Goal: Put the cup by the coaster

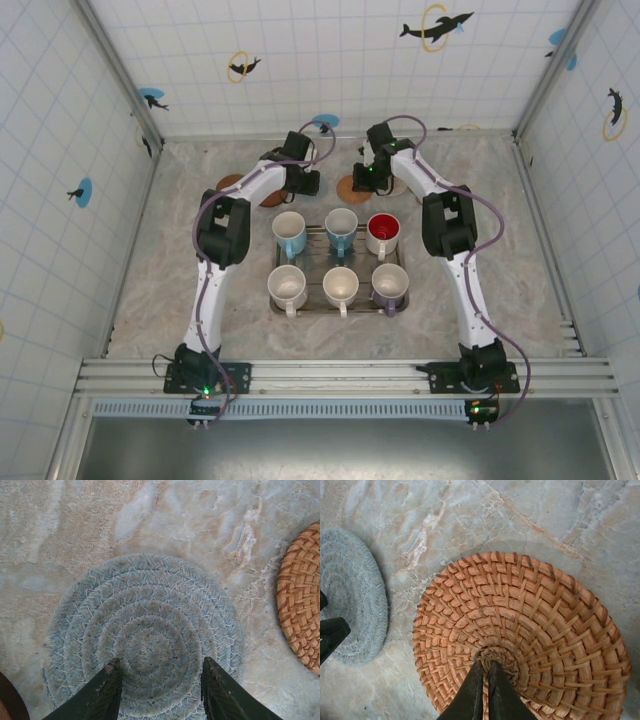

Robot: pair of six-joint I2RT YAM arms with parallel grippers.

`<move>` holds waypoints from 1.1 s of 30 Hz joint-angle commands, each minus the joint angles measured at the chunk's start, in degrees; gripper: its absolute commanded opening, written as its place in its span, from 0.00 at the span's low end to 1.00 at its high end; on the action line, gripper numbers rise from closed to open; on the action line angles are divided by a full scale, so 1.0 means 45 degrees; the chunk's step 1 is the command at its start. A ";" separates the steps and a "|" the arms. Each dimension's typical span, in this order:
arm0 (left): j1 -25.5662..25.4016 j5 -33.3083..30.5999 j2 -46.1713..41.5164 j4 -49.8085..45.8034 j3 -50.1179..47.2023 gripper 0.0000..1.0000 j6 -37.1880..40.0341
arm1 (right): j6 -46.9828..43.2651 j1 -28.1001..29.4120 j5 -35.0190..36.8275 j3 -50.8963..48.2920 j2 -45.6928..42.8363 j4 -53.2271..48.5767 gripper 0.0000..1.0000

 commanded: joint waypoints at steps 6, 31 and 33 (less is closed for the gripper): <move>-0.0216 0.0480 0.0156 -0.1393 -0.0590 0.44 -0.0026 | 0.0103 0.0336 -0.0076 -0.0490 -0.0242 -0.0706 0.11; -0.0323 0.0647 -0.0486 -0.1291 -0.0632 0.46 -0.0064 | 0.0247 0.0463 -0.0174 0.0639 -0.0169 -0.0917 0.12; -0.0344 0.0626 -0.0580 -0.1289 -0.0592 0.46 -0.0101 | 0.0247 0.0439 -0.0186 0.0936 -0.0156 -0.1019 0.12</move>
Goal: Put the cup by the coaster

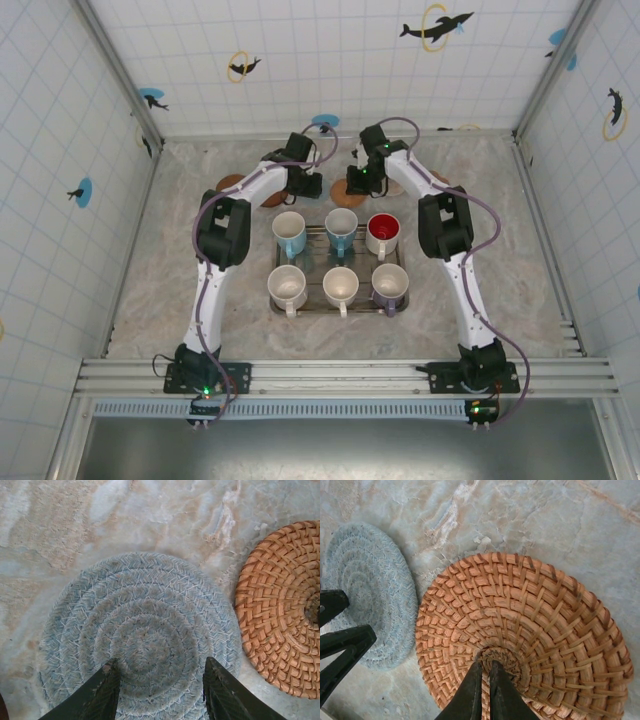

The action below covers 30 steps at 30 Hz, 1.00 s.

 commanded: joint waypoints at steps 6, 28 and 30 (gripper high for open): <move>-0.0129 0.0152 -0.0563 -0.1074 -0.0224 0.47 -0.0216 | -0.0020 -0.0154 -0.0001 0.1432 -0.0297 -0.0989 0.15; -0.0142 0.1005 -0.2938 0.0095 0.0039 0.48 -0.0906 | -0.0725 -0.2430 0.0808 0.2132 -0.0184 -0.1575 0.21; -0.0146 0.1465 -0.3536 0.0817 -0.0559 0.48 -0.1132 | -0.0699 -0.2544 0.0848 0.2146 -0.0026 -0.1555 0.24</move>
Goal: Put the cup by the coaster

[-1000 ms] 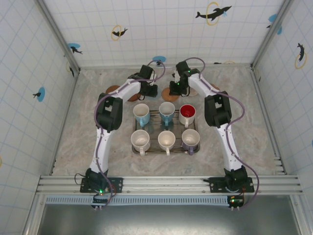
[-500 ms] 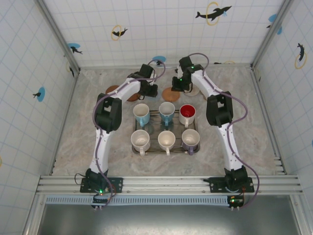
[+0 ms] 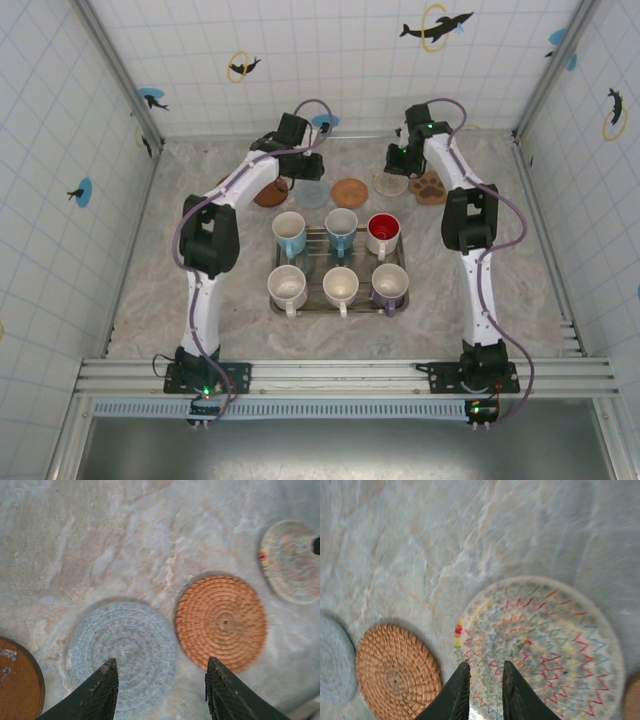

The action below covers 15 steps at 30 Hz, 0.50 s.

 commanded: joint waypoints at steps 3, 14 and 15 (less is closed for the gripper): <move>-0.0096 0.1032 -0.1894 0.1617 -0.1029 0.49 -0.0639 | -0.0157 -0.0053 0.0149 0.0568 0.0333 -0.0320 0.24; -0.0099 0.0787 -0.3206 0.1785 -0.1752 0.49 -0.0760 | -0.0530 0.0156 0.0908 -0.0325 0.0559 -0.0550 0.26; -0.0116 0.0777 -0.3307 0.1843 -0.1835 0.49 -0.0774 | -0.0574 0.0167 0.1038 -0.0372 0.0556 -0.0603 0.26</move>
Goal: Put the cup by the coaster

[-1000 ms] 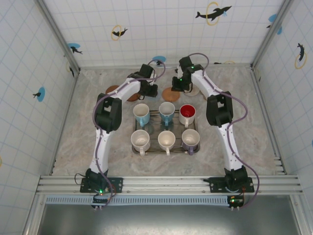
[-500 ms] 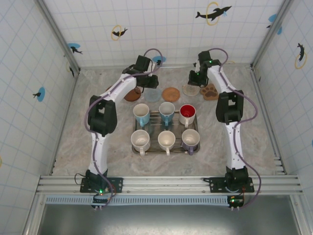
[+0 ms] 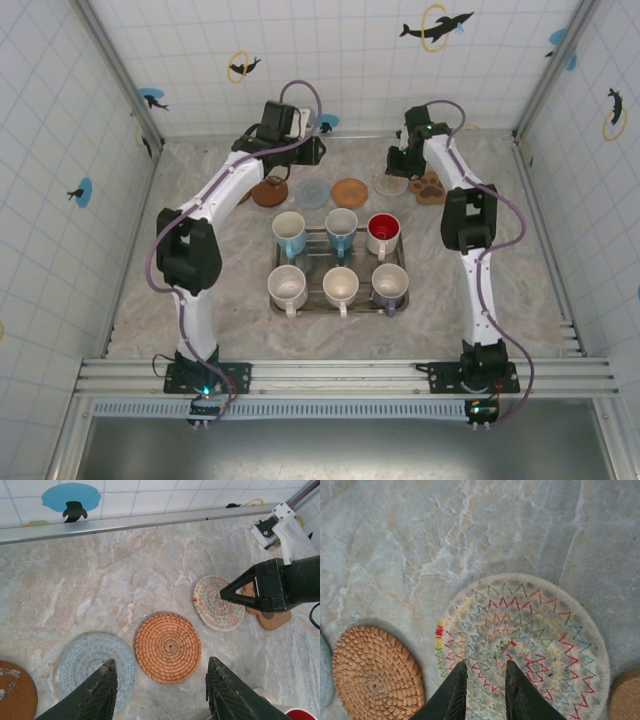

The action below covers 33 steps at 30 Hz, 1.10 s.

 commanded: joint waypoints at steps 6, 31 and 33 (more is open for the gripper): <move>-0.0099 0.0098 -0.1011 0.0422 -0.0625 0.49 -0.0266 | -0.0490 0.0255 0.1125 -0.0775 0.0314 -0.0819 0.26; -0.0106 -0.0015 -0.1778 0.0802 -0.1702 0.49 -0.0085 | -0.0470 0.0849 0.1818 -0.3597 -0.1423 -0.0908 0.28; -0.0097 -0.0025 -0.1851 0.0865 -0.1792 0.50 -0.0090 | -0.0515 0.0934 0.2025 -0.3725 -0.1545 -0.0909 0.29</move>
